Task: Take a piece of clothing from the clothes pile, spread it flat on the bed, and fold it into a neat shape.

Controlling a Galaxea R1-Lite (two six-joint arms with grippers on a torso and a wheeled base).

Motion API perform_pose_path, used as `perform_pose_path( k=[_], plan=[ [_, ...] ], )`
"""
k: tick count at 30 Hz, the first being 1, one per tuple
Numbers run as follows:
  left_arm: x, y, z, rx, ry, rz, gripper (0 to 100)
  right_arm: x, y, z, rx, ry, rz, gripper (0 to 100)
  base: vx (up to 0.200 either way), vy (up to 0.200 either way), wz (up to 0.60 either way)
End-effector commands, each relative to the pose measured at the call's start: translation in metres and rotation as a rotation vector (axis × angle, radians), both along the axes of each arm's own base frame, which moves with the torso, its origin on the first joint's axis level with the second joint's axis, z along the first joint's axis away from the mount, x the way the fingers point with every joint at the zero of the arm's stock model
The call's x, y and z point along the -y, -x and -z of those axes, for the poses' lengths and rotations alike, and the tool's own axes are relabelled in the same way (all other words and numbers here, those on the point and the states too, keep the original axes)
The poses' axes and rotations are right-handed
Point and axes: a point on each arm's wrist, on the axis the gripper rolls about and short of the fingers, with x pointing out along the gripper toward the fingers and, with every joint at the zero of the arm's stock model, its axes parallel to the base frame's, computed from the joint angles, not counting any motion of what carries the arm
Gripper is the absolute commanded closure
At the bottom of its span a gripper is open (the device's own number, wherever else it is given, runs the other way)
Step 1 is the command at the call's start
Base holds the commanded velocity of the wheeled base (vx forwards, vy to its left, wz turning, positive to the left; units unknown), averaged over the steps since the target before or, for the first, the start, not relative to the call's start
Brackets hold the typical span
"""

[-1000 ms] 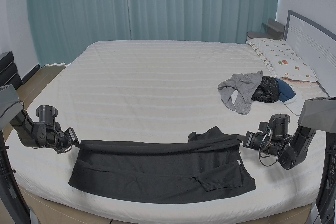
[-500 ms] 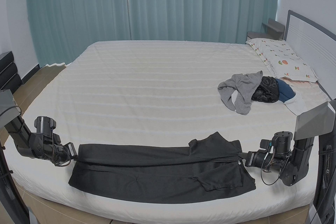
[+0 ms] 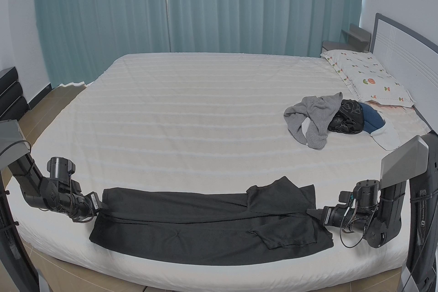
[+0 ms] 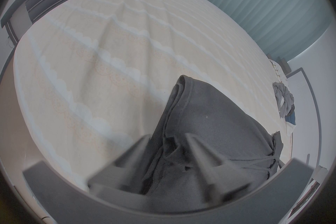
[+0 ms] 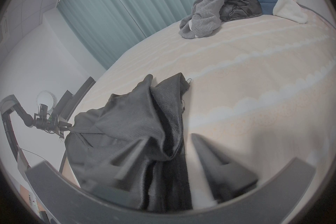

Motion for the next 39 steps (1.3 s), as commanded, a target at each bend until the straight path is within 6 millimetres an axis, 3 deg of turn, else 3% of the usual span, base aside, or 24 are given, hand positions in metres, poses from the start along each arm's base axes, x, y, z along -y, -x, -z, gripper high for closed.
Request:
perform_pose_path(
  k=[1,5,11,18,24,27,35,36,39],
  plan=[
    [0.0,0.0,0.001,-0.002,0.001,-0.002,0,-0.001,-0.002,-0.01,0.024,-0.027,0.006,0,0.0,0.0,0.0],
    [-0.003,-0.002,-0.006,0.024,0.005,-0.022,0,0.001,-0.004,-0.028,0.062,-0.088,0.042,0,0.0,0.0,0.0],
    [-0.012,-0.005,-0.019,0.078,0.012,-0.057,0,0.004,-0.007,-0.038,0.065,-0.143,0.09,0,0.0,0.0,0.0],
    [-0.017,-0.033,-0.035,0.159,0.099,-0.163,0,-0.001,-0.016,-0.04,0.062,-0.198,0.117,0,0.0,0.0,0.0],
    [-0.016,-0.049,-0.022,0.143,0.138,-0.199,0,0.001,-0.025,-0.035,0.011,-0.272,0.172,0,0.0,0.0,0.0],
    [-0.009,-0.056,-0.005,0.105,0.147,-0.184,0,0.003,-0.031,-0.033,0.002,-0.308,0.193,0,0.0,0.0,0.0],
    [0.006,-0.064,0.003,0.094,0.149,-0.139,0,0.006,-0.04,-0.025,-0.044,-0.332,0.218,0,0.0,0.0,0.0],
    [0.006,-0.066,0.006,0.089,0.148,-0.137,100,0.006,-0.042,-0.022,-0.053,-0.334,0.223,0,0.0,0.0,0.0],
    [0.005,-0.069,0.007,0.094,0.14,-0.148,100,0.006,-0.047,-0.019,-0.053,-0.336,0.224,0,0.0,0.0,0.0]
  ],
)
